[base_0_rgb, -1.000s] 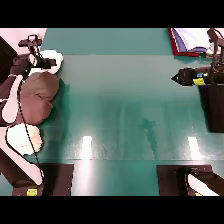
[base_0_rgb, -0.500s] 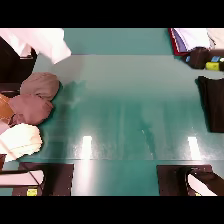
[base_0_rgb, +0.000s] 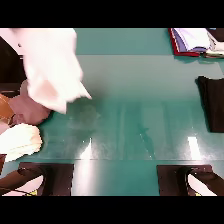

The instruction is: Fold the shirts.

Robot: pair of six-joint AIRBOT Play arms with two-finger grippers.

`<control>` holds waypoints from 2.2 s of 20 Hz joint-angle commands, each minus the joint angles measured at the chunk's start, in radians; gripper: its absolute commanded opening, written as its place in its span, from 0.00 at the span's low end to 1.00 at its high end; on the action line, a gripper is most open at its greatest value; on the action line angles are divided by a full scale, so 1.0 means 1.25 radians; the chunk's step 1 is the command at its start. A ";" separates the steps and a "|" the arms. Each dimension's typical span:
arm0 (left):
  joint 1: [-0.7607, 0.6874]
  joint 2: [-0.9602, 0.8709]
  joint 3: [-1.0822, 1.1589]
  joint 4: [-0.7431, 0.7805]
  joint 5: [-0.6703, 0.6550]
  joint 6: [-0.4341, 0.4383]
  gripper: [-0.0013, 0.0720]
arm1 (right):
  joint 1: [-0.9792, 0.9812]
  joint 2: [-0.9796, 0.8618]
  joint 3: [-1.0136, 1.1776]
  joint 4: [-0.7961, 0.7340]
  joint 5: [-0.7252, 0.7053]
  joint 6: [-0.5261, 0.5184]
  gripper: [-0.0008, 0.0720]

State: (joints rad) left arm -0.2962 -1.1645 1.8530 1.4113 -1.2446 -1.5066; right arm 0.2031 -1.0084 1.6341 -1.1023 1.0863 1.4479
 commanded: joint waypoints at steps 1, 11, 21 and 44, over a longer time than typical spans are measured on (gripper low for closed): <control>-0.182 -0.005 -0.178 -0.032 -0.021 -0.032 0.05 | 0.000 0.001 0.038 0.001 0.030 -0.002 0.03; -0.108 -0.059 -0.254 0.014 0.020 -0.002 0.77 | 0.001 0.001 0.050 0.002 0.047 -0.002 0.03; 0.313 -0.059 -0.747 -0.185 0.017 0.078 0.77 | 0.001 -0.001 0.049 0.002 0.049 -0.002 0.03; 0.313 0.050 -0.643 -0.214 0.134 0.089 0.05 | -0.068 -0.001 -0.313 -0.038 0.267 0.024 0.21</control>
State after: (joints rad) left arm 0.0944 -1.1374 0.9764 1.1469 -1.0698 -1.3964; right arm 0.1467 -1.0096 1.4544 -1.1419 1.3621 1.4639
